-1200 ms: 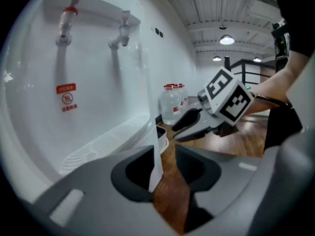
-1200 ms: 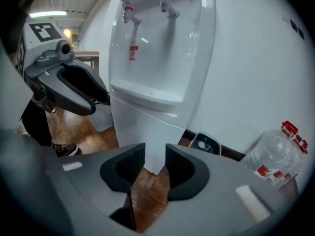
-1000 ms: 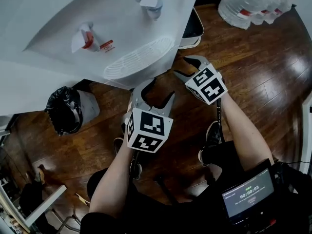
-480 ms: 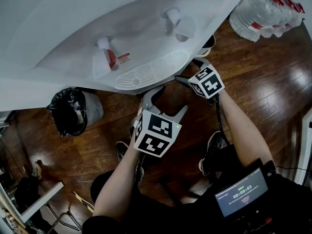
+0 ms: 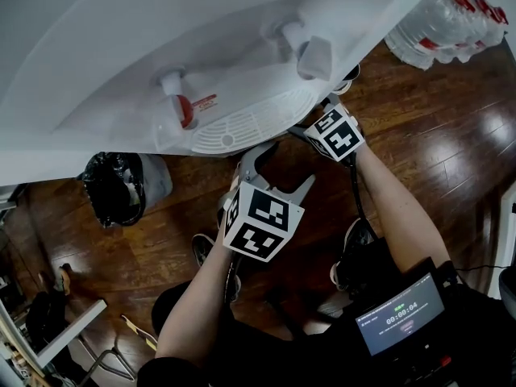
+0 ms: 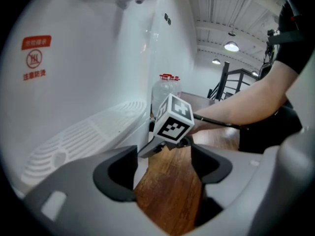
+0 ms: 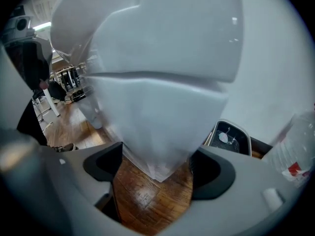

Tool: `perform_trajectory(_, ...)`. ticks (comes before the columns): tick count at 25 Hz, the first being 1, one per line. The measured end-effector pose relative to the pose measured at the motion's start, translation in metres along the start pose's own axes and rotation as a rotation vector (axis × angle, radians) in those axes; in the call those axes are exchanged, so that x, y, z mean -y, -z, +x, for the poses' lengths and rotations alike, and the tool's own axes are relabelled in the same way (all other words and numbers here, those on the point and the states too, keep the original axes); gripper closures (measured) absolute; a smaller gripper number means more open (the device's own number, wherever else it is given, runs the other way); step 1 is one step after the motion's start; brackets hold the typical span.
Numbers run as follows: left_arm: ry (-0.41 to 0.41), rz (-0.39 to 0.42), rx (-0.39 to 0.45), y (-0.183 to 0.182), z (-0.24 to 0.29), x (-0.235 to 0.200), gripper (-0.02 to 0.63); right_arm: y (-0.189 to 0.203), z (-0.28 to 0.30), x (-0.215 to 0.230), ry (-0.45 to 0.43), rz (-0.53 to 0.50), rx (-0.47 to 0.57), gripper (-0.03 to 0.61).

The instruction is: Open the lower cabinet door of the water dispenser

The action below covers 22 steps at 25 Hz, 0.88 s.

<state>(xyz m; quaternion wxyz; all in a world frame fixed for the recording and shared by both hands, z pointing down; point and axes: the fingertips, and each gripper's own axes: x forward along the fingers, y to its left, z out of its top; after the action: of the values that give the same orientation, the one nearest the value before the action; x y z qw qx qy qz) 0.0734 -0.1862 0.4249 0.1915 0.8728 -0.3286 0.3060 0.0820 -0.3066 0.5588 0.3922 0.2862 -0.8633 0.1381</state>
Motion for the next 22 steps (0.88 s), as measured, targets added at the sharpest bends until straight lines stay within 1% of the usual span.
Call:
perform_trajectory(4,-0.015,0.002,0.018,-0.002,-0.007,0.001,0.268,-0.002,-0.004,-0.005,0.01,0.024,-0.005,0.161)
perform_trajectory(12,-0.018,0.01,0.023,0.0,-0.021,-0.002,0.27,0.0,-0.006,-0.004,0.06,0.076,-0.007,0.169)
perform_trajectory(17,-0.006,0.017,0.036,0.0,-0.029,0.003,0.27,0.008,-0.012,-0.012,0.079,0.108,-0.021,0.17)
perform_trajectory(22,-0.013,0.025,0.03,0.007,-0.035,0.008,0.282,0.021,-0.023,-0.021,0.086,0.155,-0.023,0.189)
